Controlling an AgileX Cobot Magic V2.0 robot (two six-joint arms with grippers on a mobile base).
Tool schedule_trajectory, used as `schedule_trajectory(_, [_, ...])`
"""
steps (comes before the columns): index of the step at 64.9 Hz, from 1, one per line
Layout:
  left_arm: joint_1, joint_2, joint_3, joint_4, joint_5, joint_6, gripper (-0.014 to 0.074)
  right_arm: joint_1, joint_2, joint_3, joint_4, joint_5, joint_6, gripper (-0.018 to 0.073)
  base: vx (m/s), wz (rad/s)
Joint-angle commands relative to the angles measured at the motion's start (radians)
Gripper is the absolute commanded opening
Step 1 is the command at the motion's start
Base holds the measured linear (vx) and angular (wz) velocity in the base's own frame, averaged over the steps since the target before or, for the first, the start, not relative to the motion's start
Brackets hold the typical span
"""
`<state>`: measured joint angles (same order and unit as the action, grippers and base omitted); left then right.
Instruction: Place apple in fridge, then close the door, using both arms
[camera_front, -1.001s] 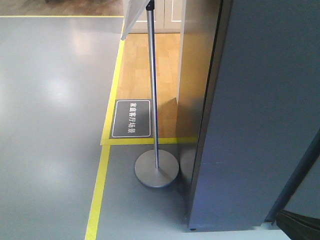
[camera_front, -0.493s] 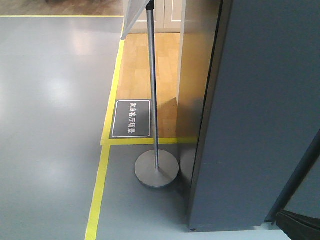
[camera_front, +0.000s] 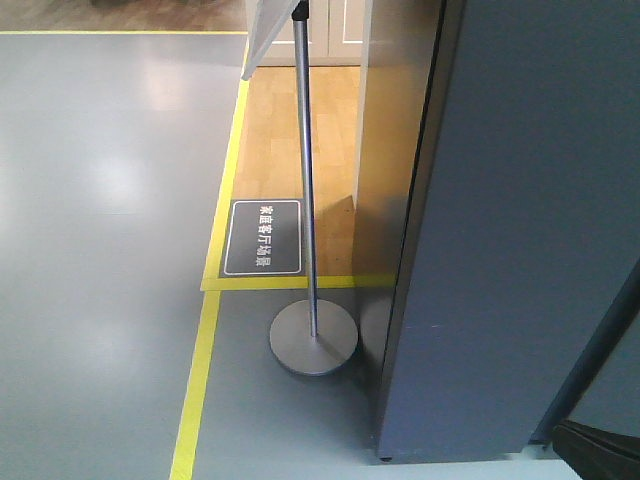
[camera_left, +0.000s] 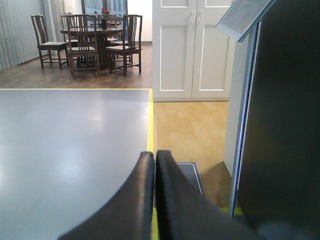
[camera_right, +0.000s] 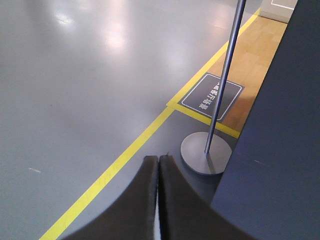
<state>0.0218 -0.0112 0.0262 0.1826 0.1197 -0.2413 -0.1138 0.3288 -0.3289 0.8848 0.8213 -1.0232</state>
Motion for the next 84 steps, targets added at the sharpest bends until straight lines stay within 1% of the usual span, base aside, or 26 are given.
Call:
schedule_trajectory(1, [0.002,-0.015,0.028,-0.002,-0.068,-0.011,-0.0008,-0.002,0.008,-0.025,0.045,-0.032,-0.008,-0.0004,0.0,0.0])
schedule_trajectory(31, [0.002,-0.015,0.028,-0.002,-0.068,-0.011,-0.0008,-0.002,0.008,-0.025,0.035,-0.039,-0.008,-0.0004,0.0,0.0])
schedule_trajectory(35, [0.002,-0.015,0.028,-0.002,-0.068,-0.011,-0.0008,0.026,0.008,-0.022,-0.005,-0.068,-0.006,-0.0004,0.0,0.0])
schedule_trajectory(38, [0.002,-0.015,0.028,-0.002,-0.068,-0.011,-0.0008,0.064,0.007,-0.022,-0.034,-0.097,0.002,-0.0004,0.0,0.0])
schedule_trajectory(45, [0.002,-0.015,0.028,-0.002,-0.068,-0.011,-0.0008,0.152,-0.014,-0.022,-0.096,-0.2,0.061,-0.0004,0.0,0.0])
schedule_trajectory(51, [0.002,-0.015,0.028,-0.002,-0.068,-0.011,-0.0008,0.201,-0.051,-0.022,-0.248,-0.271,0.16,-0.0004,0.0,0.0])
schedule_trajectory(53, [0.002,-0.015,0.028,-0.002,-0.068,-0.011,-0.0008,0.209,-0.066,-0.018,-0.311,-0.288,0.217,-0.0003,0.0,0.0])
schedule_trajectory(55, [0.002,-0.015,0.028,-0.002,-0.068,-0.011,-0.0008,0.211,-0.08,-0.003,-0.348,-0.313,0.266,-0.0003,0.0,0.0])
schedule_trajectory(59, [0.002,-0.015,0.028,-0.002,-0.068,-0.011,-0.0008,0.211,-0.118,0.039,-0.399,-0.363,0.383,-0.0003,0.0,0.0])
schedule_trajectory(63, [0.002,-0.015,0.028,-0.002,-0.068,-0.011,-0.0008,0.211,-0.168,0.119,-0.437,-0.44,0.493,-0.0003,0.0,0.0])
schedule_trajectory(77, [0.002,-0.015,0.028,-0.002,-0.068,-0.011,-0.0008,0.207,-0.356,0.373,-0.571,-0.663,0.785,-0.0003,0.0,0.0])
schedule_trajectory(80, [0.002,-0.015,0.028,-0.002,-0.068,-0.011,-0.0008,0.206,-0.36,0.37,-0.632,-0.65,0.859,-0.0003,0.0,0.0])
schedule_trajectory(81, [0.002,-0.015,0.028,-0.002,-0.067,-0.011,-0.0008,0.206,-0.356,0.369,-0.672,-0.656,0.874,-0.0003,0.0,0.0])
schedule_trajectory(84, [0.002,-0.015,0.028,-0.002,-0.067,-0.011,-0.0008,0.204,-0.356,0.372,-0.742,-0.686,0.943,-0.0003,0.0,0.0])
